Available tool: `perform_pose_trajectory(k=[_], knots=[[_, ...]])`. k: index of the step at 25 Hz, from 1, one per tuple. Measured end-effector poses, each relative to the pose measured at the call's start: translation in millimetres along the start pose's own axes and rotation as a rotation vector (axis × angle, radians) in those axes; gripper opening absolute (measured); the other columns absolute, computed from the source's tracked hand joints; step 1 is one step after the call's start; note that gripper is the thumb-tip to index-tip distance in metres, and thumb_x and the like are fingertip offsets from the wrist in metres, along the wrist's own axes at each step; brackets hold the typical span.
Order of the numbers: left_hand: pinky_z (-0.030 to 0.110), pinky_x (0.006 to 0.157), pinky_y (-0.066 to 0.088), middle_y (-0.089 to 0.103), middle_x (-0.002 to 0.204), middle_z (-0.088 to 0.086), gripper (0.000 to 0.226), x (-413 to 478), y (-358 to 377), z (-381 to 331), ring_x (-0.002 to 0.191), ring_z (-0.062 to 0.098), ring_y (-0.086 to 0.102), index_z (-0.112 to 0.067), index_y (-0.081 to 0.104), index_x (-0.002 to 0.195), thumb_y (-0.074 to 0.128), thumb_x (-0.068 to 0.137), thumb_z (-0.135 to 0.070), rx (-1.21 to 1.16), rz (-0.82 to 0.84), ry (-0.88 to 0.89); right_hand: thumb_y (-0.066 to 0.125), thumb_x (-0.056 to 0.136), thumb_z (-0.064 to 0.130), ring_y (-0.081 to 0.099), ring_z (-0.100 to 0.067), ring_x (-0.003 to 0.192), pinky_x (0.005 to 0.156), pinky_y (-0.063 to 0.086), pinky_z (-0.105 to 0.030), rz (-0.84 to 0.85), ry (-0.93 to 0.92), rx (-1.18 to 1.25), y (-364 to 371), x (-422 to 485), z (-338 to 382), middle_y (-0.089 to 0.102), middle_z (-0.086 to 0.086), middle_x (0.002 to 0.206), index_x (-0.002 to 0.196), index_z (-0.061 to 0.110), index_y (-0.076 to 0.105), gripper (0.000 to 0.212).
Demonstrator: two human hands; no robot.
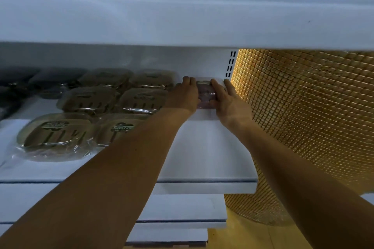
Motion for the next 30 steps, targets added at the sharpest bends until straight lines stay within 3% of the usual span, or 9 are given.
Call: perform_pose_trajectory(k=[3, 8, 12, 17, 20, 23, 26, 30], knots=[[0.04, 0.081, 0.046, 0.047, 0.131, 0.014, 0.051, 12, 2, 3, 0.109, 0.033, 0.058, -0.005, 0.042, 0.136, 0.064, 0.094, -0.023, -0.008, -0.045, 0.03, 0.049, 0.1, 0.019, 0.056, -0.033, 0.123, 0.064, 0.053, -0.039, -0.056, -0.032, -0.032, 3, 11, -1, -0.003, -0.002, 0.164, 0.154, 0.039, -0.001, 0.076], [0.04, 0.076, 0.046, 0.051, 0.129, 0.015, 0.049, 27, 7, 10, 0.106, 0.036, 0.061, -0.006, 0.044, 0.134, 0.065, 0.092, -0.022, -0.007, -0.078, 0.053, 0.045, 0.101, 0.019, 0.061, -0.035, 0.114, 0.066, 0.058, -0.042, -0.068, -0.039, -0.031, 5, 25, -2, 0.001, -0.004, 0.164, 0.153, 0.04, 0.001, 0.072], [0.039, 0.072, 0.042, 0.05, 0.129, 0.015, 0.05, 29, 5, 9, 0.104, 0.035, 0.061, -0.005, 0.042, 0.133, 0.065, 0.092, -0.022, 0.024, -0.064, 0.047, 0.048, 0.1, 0.024, 0.057, -0.036, 0.12, 0.068, 0.056, -0.043, -0.056, -0.061, -0.024, 4, 29, -4, 0.002, -0.004, 0.164, 0.153, 0.038, 0.003, 0.071], [0.049, 0.087, 0.05, 0.031, 0.145, 0.021, 0.067, 23, 7, 7, 0.106, 0.042, 0.061, -0.003, 0.03, 0.144, 0.067, 0.09, -0.017, 0.062, -0.011, 0.013, 0.049, 0.1, 0.027, 0.056, -0.037, 0.121, 0.068, 0.053, -0.043, -0.038, -0.065, -0.02, 7, 35, -7, -0.003, -0.007, 0.164, 0.152, 0.04, -0.002, 0.074], [0.048, 0.094, 0.048, 0.012, 0.157, 0.023, 0.073, 12, -1, 5, 0.118, 0.042, 0.055, -0.007, 0.02, 0.152, 0.063, 0.094, -0.019, 0.053, -0.038, -0.006, 0.051, 0.098, 0.034, 0.04, -0.041, 0.135, 0.083, 0.055, -0.05, 0.013, -0.078, 0.0, 10, 40, -10, -0.011, -0.01, 0.164, 0.152, 0.042, -0.009, 0.081], [0.047, 0.096, 0.047, 0.015, 0.157, 0.021, 0.075, 0, -10, 3, 0.127, 0.04, 0.045, -0.007, 0.019, 0.153, 0.063, 0.092, -0.016, 0.051, -0.057, 0.04, 0.048, 0.096, 0.046, 0.017, -0.041, 0.146, 0.098, 0.048, -0.059, 0.032, -0.12, -0.025, 13, 35, -8, -0.013, -0.008, 0.164, 0.155, 0.04, -0.005, 0.08], [0.046, 0.09, 0.046, 0.029, 0.148, 0.015, 0.065, -17, -18, 4, 0.125, 0.036, 0.045, -0.01, 0.027, 0.148, 0.061, 0.094, -0.024, 0.042, -0.056, 0.055, 0.049, 0.098, 0.046, 0.017, -0.033, 0.148, 0.107, 0.04, -0.052, 0.015, -0.099, 0.039, 3, 16, -7, -0.008, -0.007, 0.164, 0.155, 0.028, -0.01, 0.084], [0.042, 0.11, 0.033, 0.021, 0.158, 0.007, 0.067, -53, -30, -4, 0.14, 0.031, 0.032, -0.012, 0.021, 0.153, 0.052, 0.1, -0.037, 0.126, 0.031, 0.097, 0.036, 0.101, 0.051, 0.001, -0.021, 0.151, 0.121, 0.016, -0.043, 0.058, -0.123, -0.06, -19, -15, -7, -0.008, -0.002, 0.165, 0.156, 0.02, -0.009, 0.078]])
Point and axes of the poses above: each hand's wrist, its own x-axis towards the middle knuckle, its own y-axis out of the palm, z = x × y, the point moved 3 cm from there along x, towards the middle knuckle
